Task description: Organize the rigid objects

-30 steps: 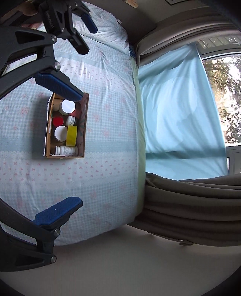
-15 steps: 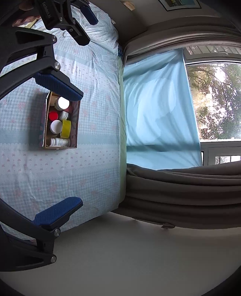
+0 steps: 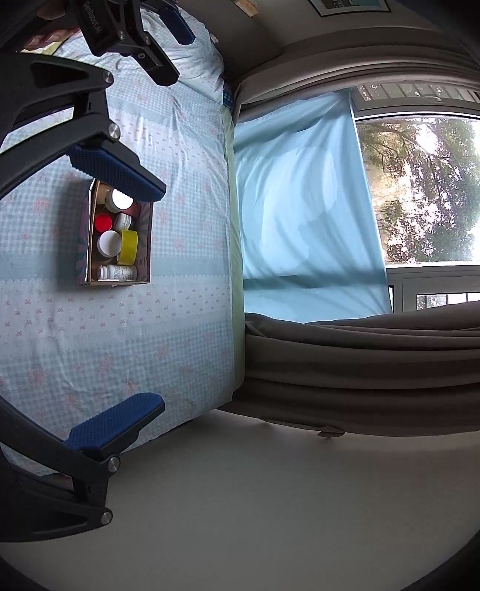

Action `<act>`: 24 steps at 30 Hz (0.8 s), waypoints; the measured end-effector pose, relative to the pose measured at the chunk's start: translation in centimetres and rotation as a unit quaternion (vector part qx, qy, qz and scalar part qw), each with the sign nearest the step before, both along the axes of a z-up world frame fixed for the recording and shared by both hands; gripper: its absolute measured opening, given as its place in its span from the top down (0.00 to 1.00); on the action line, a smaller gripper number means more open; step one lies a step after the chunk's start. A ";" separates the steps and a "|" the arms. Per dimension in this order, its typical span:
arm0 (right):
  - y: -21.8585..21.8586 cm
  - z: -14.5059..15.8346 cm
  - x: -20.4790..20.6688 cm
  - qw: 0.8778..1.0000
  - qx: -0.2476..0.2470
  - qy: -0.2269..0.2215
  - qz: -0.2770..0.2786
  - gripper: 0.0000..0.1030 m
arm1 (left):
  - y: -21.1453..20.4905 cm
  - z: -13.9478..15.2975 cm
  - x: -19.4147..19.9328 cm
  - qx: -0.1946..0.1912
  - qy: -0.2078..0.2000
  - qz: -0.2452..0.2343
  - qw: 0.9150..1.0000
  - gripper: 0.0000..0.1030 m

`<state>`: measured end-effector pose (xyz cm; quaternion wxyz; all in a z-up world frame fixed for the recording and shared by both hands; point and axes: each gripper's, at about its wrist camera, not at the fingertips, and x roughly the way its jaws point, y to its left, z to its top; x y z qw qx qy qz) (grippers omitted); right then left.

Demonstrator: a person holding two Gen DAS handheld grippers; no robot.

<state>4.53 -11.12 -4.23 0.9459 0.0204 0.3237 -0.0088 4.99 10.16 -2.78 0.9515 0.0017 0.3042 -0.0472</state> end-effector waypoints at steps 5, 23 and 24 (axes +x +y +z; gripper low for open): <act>-0.1 0.1 -0.3 1.000 0.000 -0.004 0.002 0.00 | -0.4 0.2 -0.3 0.006 -0.006 0.003 1.000 0.00; -1.2 0.2 -0.3 1.000 0.002 -0.009 0.000 0.00 | -1.8 0.6 -0.6 0.017 -0.020 0.009 1.000 0.00; -1.3 0.2 -0.2 1.000 0.002 -0.010 -0.001 0.00 | -1.9 0.6 -0.5 0.017 -0.021 0.008 1.000 0.00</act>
